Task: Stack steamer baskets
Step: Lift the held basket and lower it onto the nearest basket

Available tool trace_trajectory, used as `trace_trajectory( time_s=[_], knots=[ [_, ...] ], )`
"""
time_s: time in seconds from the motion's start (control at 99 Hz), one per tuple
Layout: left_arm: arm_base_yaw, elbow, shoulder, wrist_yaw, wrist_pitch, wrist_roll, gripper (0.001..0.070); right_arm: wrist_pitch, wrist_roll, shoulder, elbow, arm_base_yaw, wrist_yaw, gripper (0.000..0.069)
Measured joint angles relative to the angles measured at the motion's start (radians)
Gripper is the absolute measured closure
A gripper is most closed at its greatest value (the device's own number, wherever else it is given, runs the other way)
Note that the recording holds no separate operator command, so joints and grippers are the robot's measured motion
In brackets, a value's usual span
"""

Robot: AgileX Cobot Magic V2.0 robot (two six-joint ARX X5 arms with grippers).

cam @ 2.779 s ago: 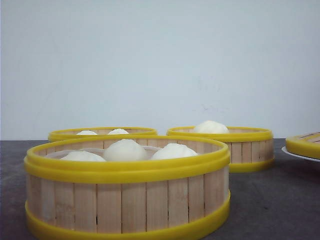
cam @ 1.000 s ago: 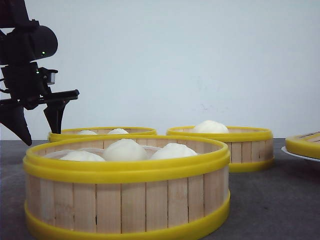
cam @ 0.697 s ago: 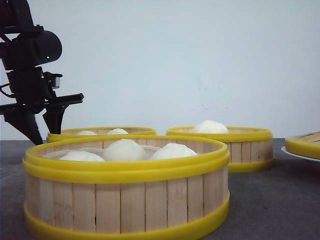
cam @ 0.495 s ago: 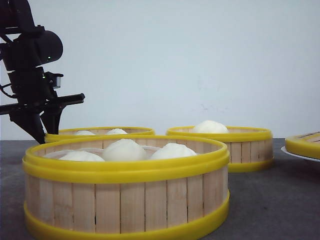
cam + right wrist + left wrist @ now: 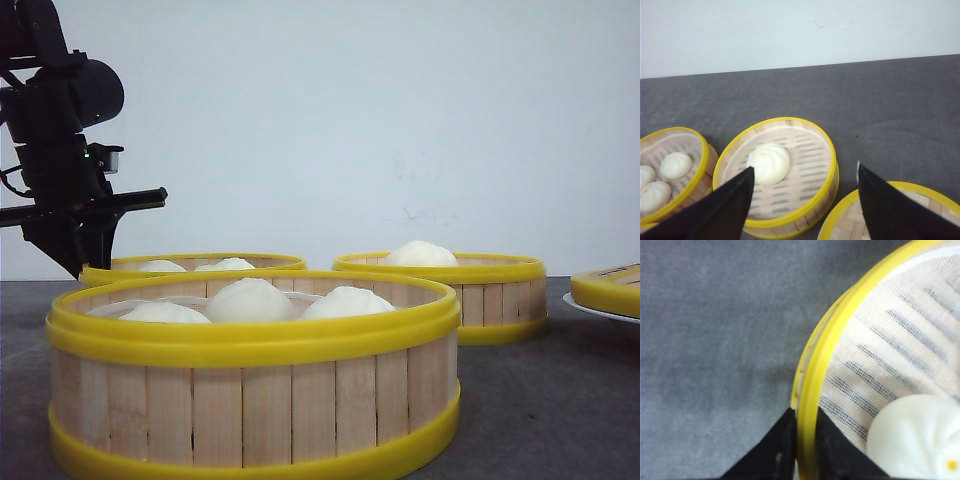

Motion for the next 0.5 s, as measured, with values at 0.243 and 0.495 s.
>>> trace_trajectory(
  time_s=[0.243,0.495],
  knots=[
    [0.026,0.003,-0.238,0.068,-0.015,0.019,0.0682,0.000,0.000,0.000,0.000,0.000,0.000,0.0287],
    [0.016,0.010,-0.463,0.236,-0.175,0.031,0.0682,0.003,0.000,0.001,0.000,0.000,0.001,0.0287]
  ],
)
